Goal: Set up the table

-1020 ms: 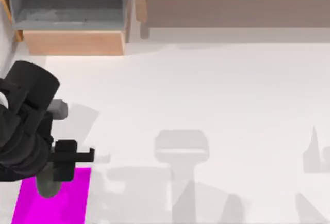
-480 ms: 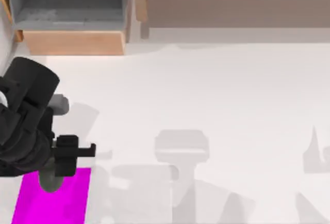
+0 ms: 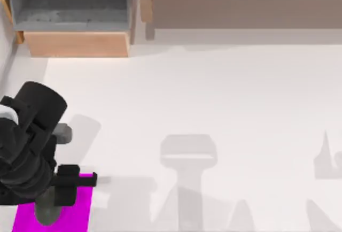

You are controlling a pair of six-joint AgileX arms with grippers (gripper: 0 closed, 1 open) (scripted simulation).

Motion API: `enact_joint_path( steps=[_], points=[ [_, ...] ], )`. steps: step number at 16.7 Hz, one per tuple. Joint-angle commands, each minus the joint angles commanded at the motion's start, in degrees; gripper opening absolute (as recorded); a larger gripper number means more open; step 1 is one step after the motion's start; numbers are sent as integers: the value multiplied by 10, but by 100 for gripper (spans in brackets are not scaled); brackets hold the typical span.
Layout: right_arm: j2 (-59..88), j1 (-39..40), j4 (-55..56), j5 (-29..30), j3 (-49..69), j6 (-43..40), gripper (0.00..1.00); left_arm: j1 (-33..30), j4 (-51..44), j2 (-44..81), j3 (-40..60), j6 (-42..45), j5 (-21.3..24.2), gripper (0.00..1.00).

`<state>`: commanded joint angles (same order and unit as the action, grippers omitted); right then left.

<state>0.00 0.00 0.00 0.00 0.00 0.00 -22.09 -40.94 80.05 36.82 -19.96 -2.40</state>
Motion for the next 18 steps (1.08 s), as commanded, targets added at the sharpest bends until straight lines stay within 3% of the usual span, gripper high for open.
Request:
enact_joint_path(
  steps=[5, 18],
  points=[
    [0, 0, 0, 0, 0, 0, 100, 0, 0, 1, -1, 0, 0, 0],
    [0, 0, 0, 0, 0, 0, 100, 0, 0, 1, -1, 0, 0, 98]
  ],
)
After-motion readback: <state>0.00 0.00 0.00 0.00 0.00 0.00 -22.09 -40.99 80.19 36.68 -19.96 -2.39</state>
